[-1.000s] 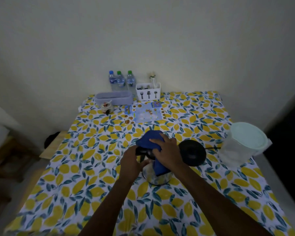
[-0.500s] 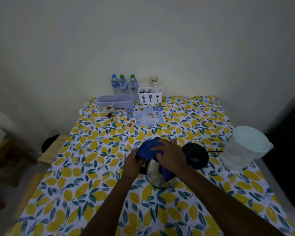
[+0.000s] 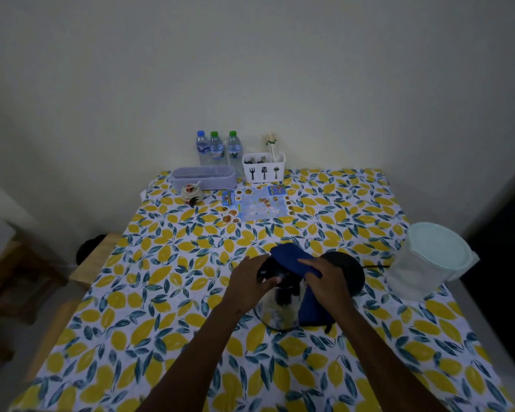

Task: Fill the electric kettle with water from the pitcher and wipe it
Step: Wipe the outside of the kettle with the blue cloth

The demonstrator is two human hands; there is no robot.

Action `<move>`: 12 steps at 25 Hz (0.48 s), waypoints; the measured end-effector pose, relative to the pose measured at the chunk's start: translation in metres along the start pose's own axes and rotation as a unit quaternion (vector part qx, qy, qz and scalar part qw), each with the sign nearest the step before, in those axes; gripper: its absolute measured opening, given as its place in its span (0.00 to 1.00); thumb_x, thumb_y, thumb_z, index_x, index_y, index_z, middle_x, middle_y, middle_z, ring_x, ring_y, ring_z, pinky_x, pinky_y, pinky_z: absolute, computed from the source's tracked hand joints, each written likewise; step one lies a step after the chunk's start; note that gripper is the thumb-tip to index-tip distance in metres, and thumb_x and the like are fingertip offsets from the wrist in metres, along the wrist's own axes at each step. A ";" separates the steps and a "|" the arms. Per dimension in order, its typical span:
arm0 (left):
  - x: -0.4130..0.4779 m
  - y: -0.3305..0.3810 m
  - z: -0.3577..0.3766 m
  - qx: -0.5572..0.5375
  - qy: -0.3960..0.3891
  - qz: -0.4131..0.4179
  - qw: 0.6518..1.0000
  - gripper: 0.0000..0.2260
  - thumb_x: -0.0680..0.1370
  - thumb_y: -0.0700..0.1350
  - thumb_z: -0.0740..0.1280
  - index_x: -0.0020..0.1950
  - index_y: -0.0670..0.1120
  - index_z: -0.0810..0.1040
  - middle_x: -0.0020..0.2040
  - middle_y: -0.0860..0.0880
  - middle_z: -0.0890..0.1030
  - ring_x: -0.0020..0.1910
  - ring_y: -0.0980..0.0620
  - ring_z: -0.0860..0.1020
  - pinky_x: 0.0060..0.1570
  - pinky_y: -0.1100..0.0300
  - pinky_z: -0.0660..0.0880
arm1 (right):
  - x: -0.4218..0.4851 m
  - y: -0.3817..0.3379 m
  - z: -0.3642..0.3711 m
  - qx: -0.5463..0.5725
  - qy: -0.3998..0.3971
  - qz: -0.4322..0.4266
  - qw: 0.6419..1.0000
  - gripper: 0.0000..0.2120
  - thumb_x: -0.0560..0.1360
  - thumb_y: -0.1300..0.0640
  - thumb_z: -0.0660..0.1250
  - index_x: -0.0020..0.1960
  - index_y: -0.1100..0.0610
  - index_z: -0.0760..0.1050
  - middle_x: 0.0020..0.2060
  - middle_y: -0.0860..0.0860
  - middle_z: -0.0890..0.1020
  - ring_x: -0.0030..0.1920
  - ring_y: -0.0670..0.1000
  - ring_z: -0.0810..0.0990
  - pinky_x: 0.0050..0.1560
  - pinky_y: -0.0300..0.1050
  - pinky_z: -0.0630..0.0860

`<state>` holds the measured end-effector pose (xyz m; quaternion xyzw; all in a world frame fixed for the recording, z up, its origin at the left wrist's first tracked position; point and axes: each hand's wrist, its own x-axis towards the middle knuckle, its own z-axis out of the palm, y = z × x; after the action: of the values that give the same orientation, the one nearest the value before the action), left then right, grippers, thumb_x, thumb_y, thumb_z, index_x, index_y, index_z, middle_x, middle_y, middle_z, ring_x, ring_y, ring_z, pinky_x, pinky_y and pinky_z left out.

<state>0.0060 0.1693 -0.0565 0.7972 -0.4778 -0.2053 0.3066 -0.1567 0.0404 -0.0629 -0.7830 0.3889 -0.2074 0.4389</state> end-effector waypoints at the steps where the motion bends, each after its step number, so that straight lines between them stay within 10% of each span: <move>1: 0.002 0.000 0.004 0.034 0.009 0.032 0.999 0.29 0.76 0.58 0.67 0.73 0.46 0.66 0.69 0.44 0.74 0.68 0.44 0.72 0.71 0.47 0.64 | -0.008 0.006 0.004 -0.016 0.001 -0.001 1.000 0.17 0.76 0.59 0.62 0.61 0.45 0.76 0.67 0.53 0.73 0.61 0.58 0.75 0.57 0.56 0.75; 8: 0.006 0.006 0.001 0.015 0.022 0.062 0.998 0.26 0.76 0.54 0.69 0.71 0.46 0.70 0.63 0.43 0.79 0.61 0.43 0.76 0.61 0.45 0.73 | 0.050 -0.005 0.005 0.028 -0.050 0.166 0.985 0.14 0.79 0.60 0.55 0.60 0.59 0.75 0.63 0.63 0.75 0.57 0.61 0.75 0.61 0.61 0.70; 12: 0.004 0.009 0.000 -0.001 0.008 0.057 0.998 0.26 0.76 0.52 0.70 0.71 0.45 0.69 0.65 0.43 0.77 0.63 0.44 0.75 0.63 0.44 0.72 | 0.055 0.012 -0.005 0.288 -0.101 0.292 0.906 0.13 0.81 0.59 0.53 0.45 0.55 0.75 0.36 0.56 0.81 0.34 0.50 0.82 0.32 0.45 0.76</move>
<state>0.0025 0.1628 -0.0504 0.7697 -0.5200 -0.1816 0.3228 -0.1314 -0.0089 -0.0711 -0.4908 0.4767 -0.0930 0.7233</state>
